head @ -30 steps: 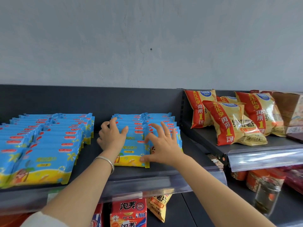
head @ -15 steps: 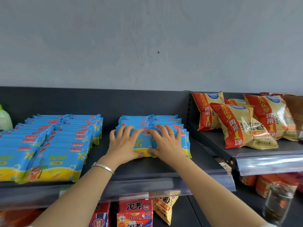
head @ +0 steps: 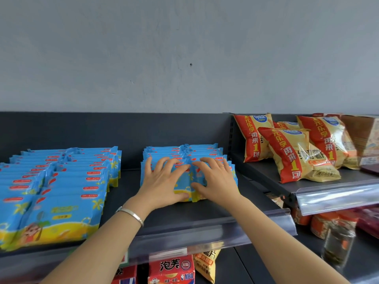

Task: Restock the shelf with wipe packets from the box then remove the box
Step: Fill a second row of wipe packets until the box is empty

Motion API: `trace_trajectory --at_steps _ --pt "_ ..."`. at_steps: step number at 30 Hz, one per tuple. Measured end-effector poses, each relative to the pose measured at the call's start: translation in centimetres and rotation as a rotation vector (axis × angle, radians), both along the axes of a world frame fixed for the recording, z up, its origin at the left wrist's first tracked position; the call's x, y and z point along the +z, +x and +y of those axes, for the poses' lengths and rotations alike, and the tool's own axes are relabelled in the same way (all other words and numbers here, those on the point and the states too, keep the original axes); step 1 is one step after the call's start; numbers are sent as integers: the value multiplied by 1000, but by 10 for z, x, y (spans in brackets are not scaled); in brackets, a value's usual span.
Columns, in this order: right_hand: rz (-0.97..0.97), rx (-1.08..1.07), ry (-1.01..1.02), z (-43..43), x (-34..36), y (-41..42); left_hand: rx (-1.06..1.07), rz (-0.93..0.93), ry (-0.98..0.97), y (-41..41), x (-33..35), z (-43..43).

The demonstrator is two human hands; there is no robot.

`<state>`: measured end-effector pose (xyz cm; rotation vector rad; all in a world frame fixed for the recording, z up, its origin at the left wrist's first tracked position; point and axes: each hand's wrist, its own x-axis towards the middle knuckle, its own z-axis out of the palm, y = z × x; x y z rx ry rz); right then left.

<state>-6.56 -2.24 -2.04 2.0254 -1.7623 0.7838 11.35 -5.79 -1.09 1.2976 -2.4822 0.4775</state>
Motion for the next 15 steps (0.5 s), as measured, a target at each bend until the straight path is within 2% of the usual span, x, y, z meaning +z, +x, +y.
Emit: trace_trajectory --at_steps 3,10,15 --pt "-80 3 -47 -3 1 -4 -25 52 -6 -2 5 0" --pt "-586 -121 46 -20 33 -27 57 316 33 -11 25 -23" --pt "-896 -129 197 -36 52 -48 134 357 76 -20 41 -43"
